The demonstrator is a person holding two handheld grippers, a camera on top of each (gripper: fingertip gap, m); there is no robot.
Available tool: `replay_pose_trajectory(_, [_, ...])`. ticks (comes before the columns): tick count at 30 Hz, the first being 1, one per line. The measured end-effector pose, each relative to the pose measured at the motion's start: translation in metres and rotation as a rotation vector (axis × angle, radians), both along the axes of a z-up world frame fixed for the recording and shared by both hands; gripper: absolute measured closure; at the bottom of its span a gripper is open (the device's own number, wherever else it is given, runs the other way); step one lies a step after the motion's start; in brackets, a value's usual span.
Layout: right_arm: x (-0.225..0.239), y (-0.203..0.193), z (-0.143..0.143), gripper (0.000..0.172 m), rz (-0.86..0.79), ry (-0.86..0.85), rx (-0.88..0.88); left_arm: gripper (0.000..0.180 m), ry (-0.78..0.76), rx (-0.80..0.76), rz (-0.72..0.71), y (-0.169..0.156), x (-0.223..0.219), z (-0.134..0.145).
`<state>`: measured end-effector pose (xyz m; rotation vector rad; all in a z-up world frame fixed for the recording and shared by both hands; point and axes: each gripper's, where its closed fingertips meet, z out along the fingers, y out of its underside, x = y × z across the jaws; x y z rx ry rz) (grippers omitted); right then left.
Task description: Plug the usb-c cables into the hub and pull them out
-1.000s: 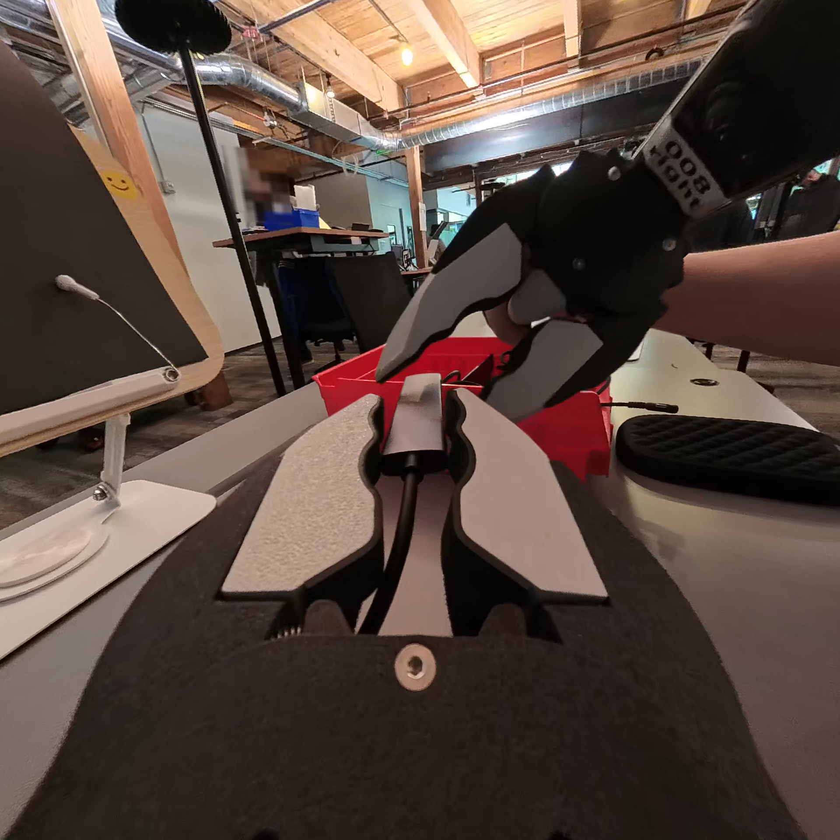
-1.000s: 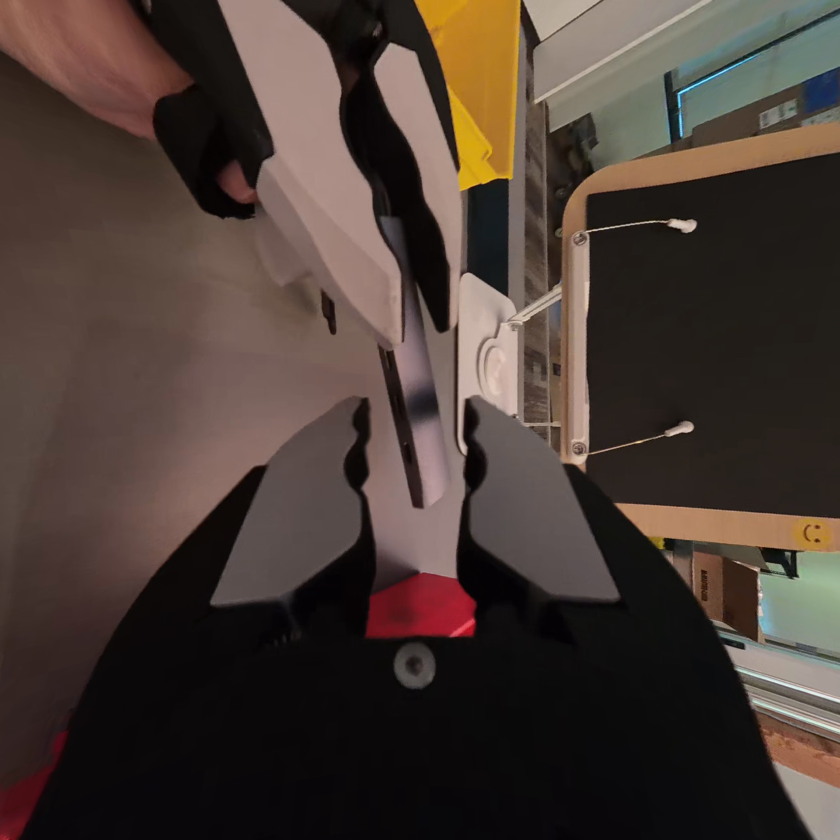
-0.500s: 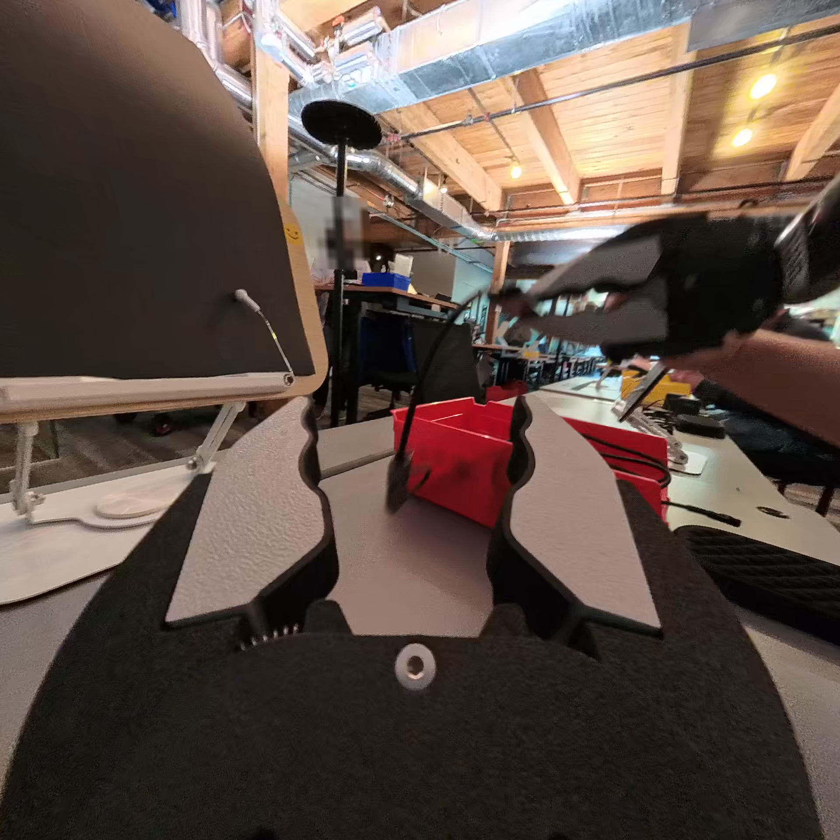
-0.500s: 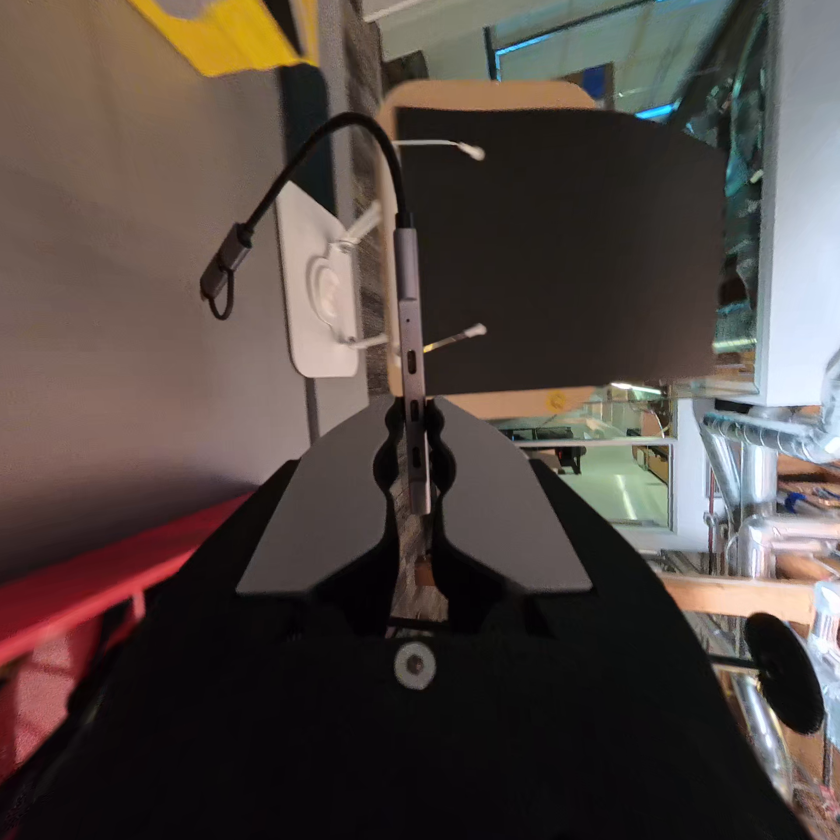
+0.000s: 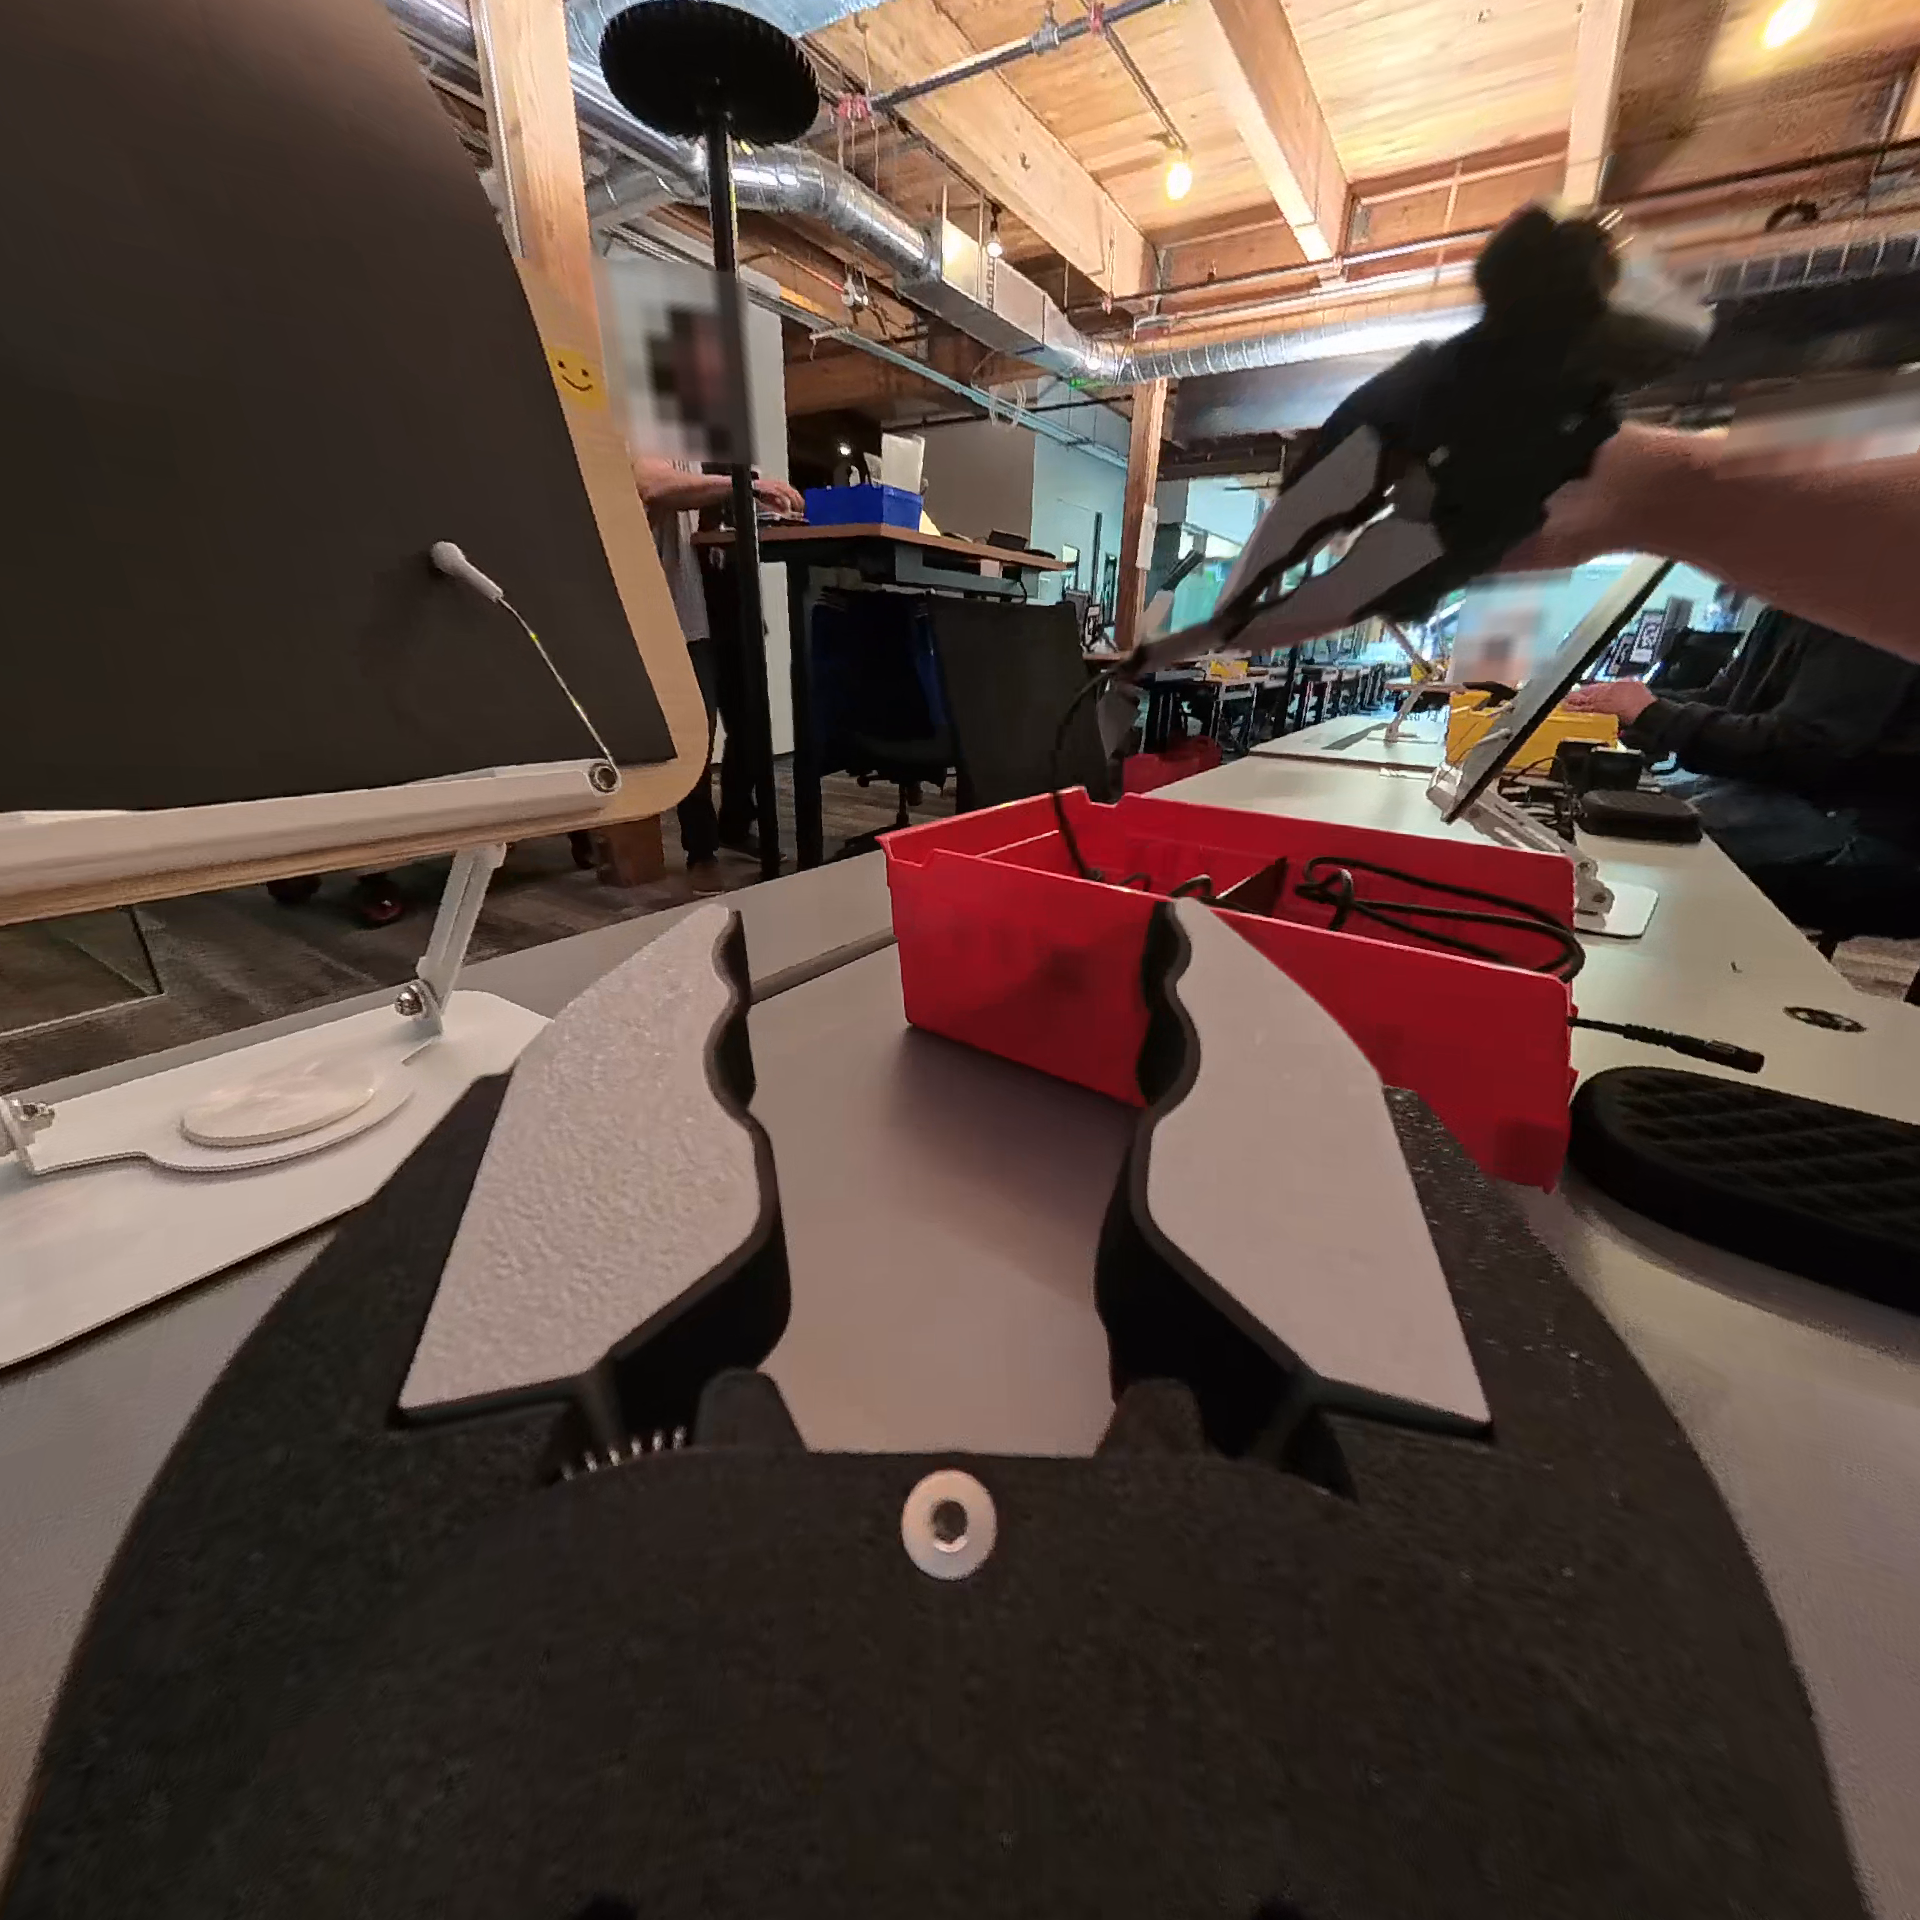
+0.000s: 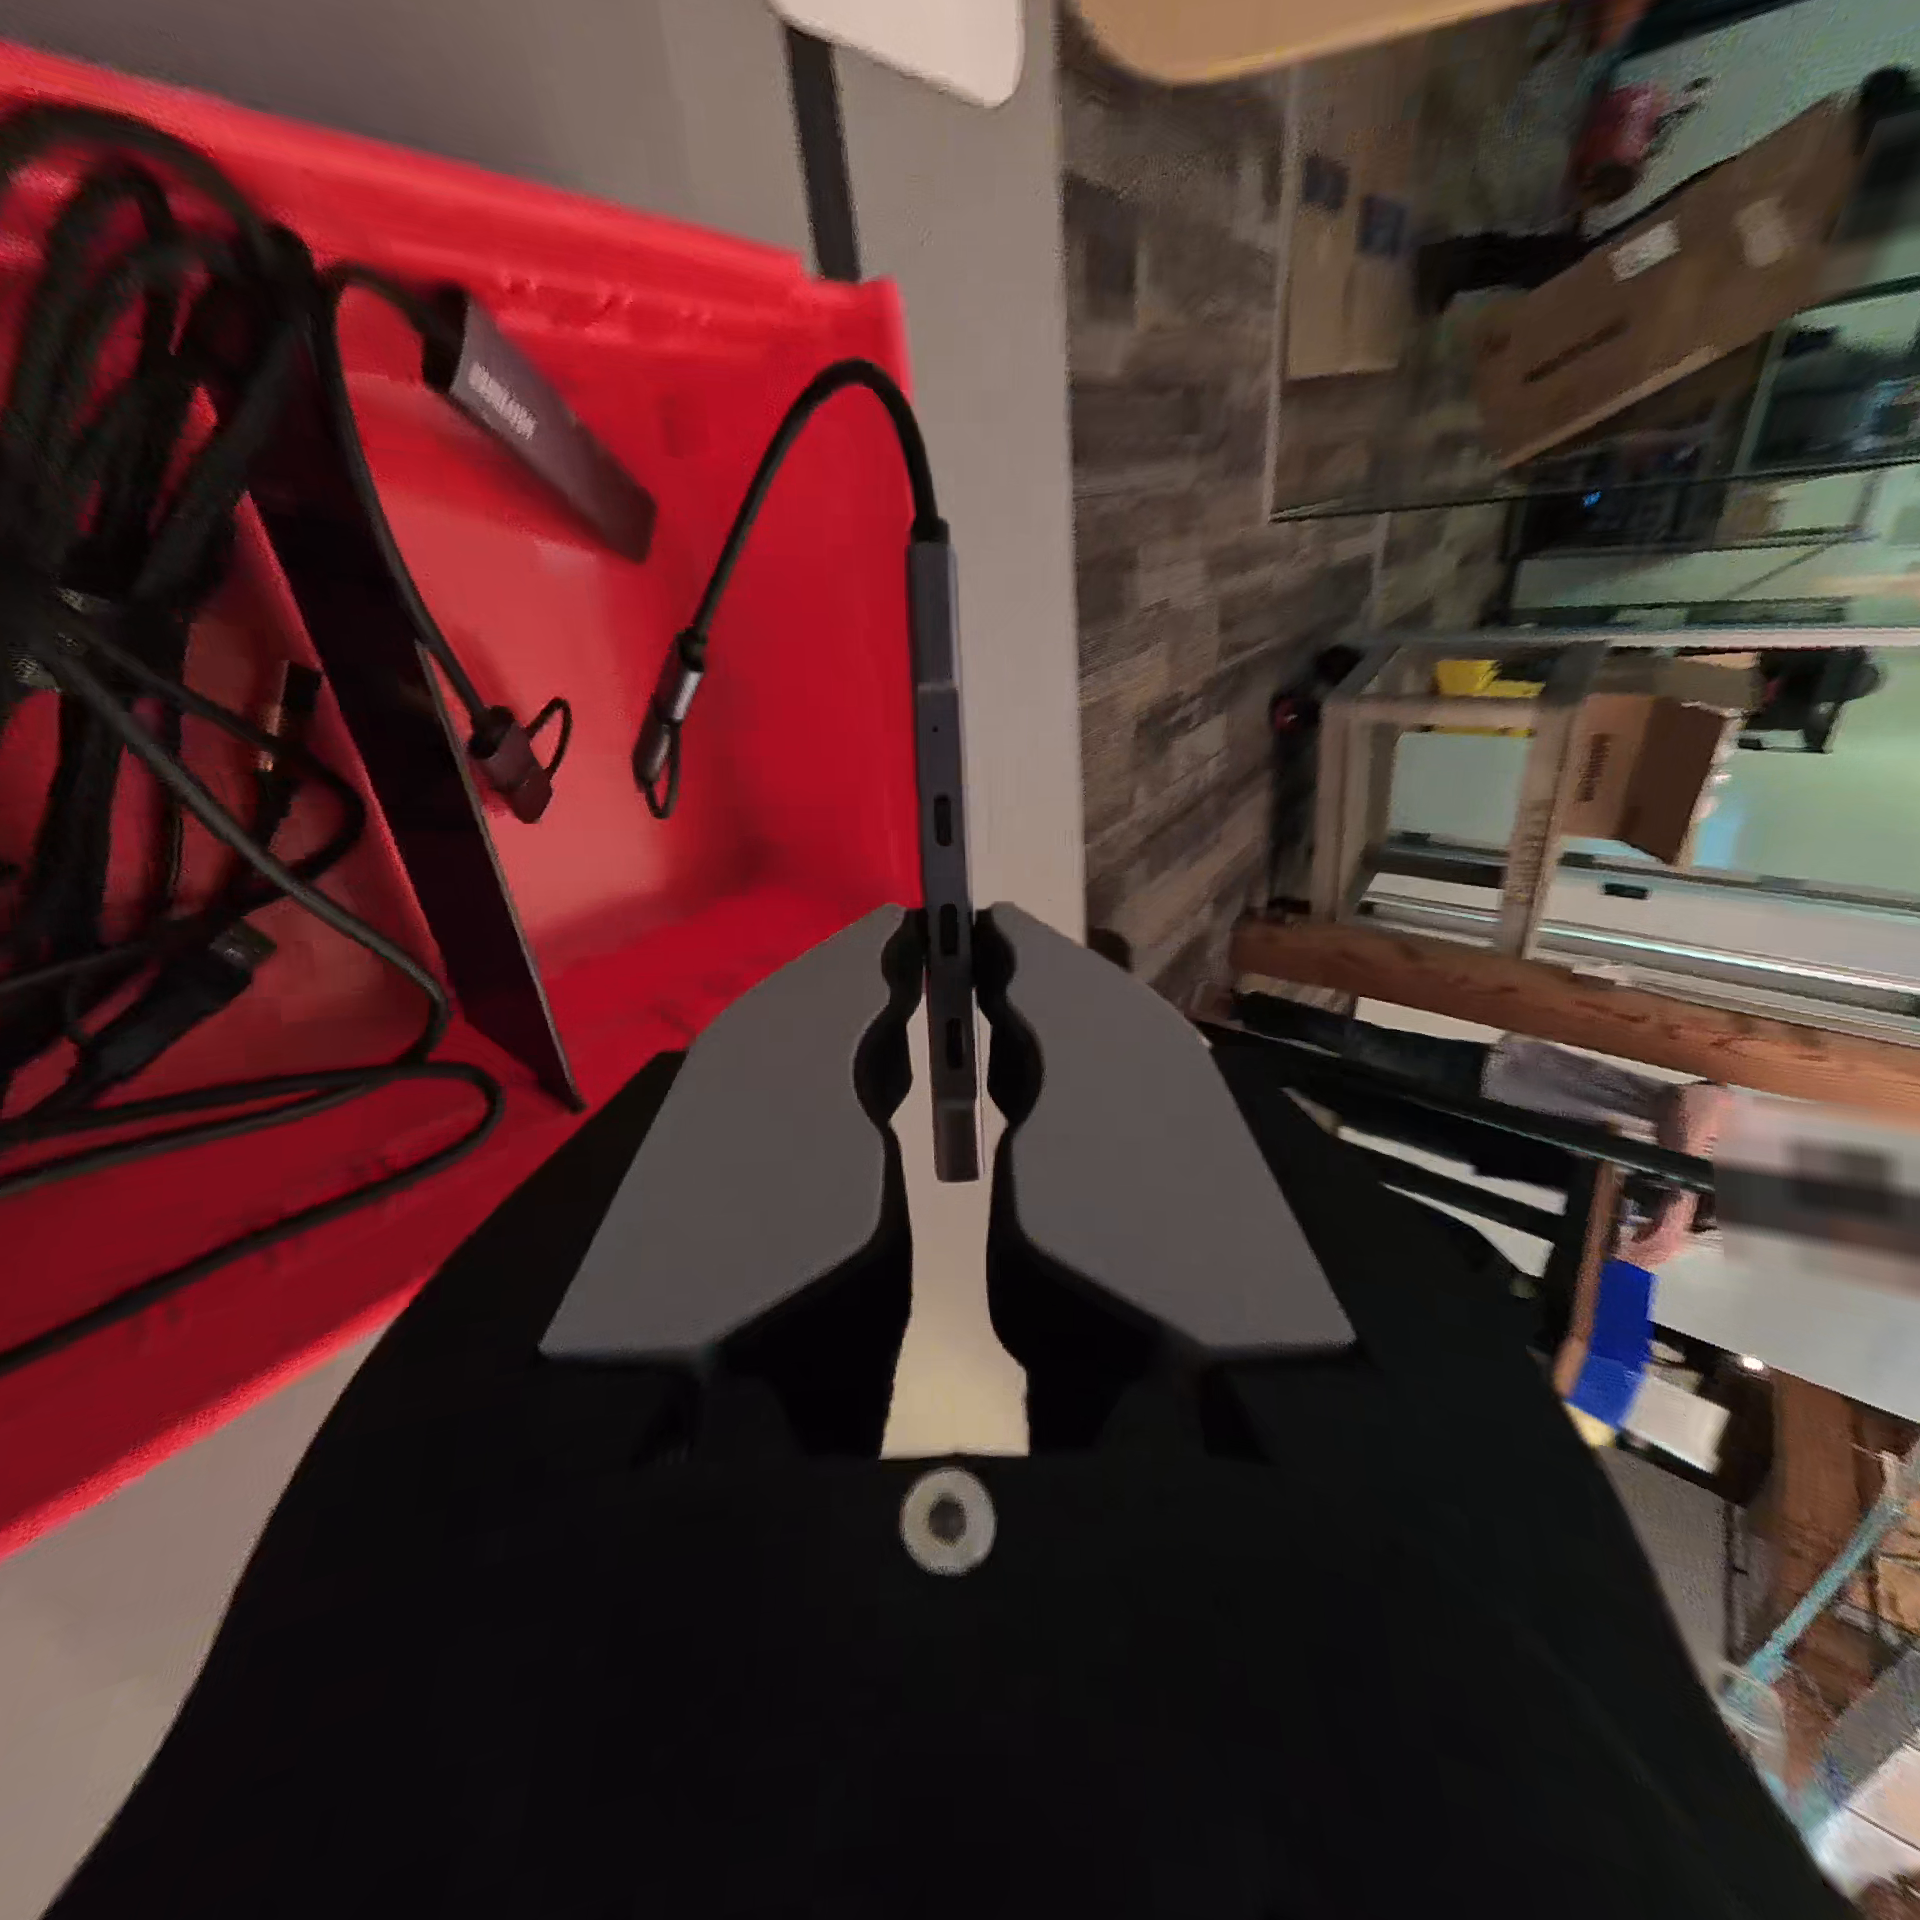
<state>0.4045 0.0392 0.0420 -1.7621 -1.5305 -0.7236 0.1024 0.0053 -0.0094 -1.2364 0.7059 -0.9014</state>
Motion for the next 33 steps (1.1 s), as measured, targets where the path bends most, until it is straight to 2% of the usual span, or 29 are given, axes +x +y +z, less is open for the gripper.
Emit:
replay_pose_trajectory(3, [-0.001,0.019,-0.048,0.161,-0.010,0.017,-0.105,0.109,0.020,0.008,0.004,-0.002,0.002,-0.001])
replay_pose_trajectory(7, [-0.011,0.038,-0.101,0.162,-0.047,0.131,-0.270,0.108,0.042,0.010,-0.001,-0.004,0.006,-0.004])
replay_pose_trajectory(11, [-0.008,0.046,-0.139,0.162,-0.138,0.222,-0.433,0.107,0.091,-0.010,-0.021,-0.005,0.015,-0.014])
replay_pose_trajectory(14, [0.000,0.049,-0.153,0.161,-0.183,0.243,-0.493,0.106,0.128,-0.018,-0.036,-0.006,0.023,-0.020])
replay_pose_trajectory(19, [0.017,0.049,-0.157,0.161,-0.230,0.200,-0.528,0.107,0.168,-0.022,-0.051,-0.010,0.032,-0.026])
replay_pose_trajectory(23, [0.012,0.041,-0.154,0.162,-0.173,0.204,-0.575,0.108,0.200,-0.040,-0.059,-0.017,0.037,-0.033])
replay_pose_trajectory(26, [0.023,0.059,-0.133,0.162,-0.189,0.147,-0.413,0.108,0.203,-0.054,-0.052,-0.025,0.037,-0.033])
replay_pose_trajectory(29, [0.029,0.062,-0.113,0.162,-0.179,0.189,-0.378,0.109,0.172,-0.080,-0.037,-0.029,0.033,-0.030])
replay_pose_trajectory(33, [0.038,0.054,-0.090,0.162,-0.128,0.126,-0.368,0.109,0.180,-0.117,-0.031,-0.022,0.034,-0.036])
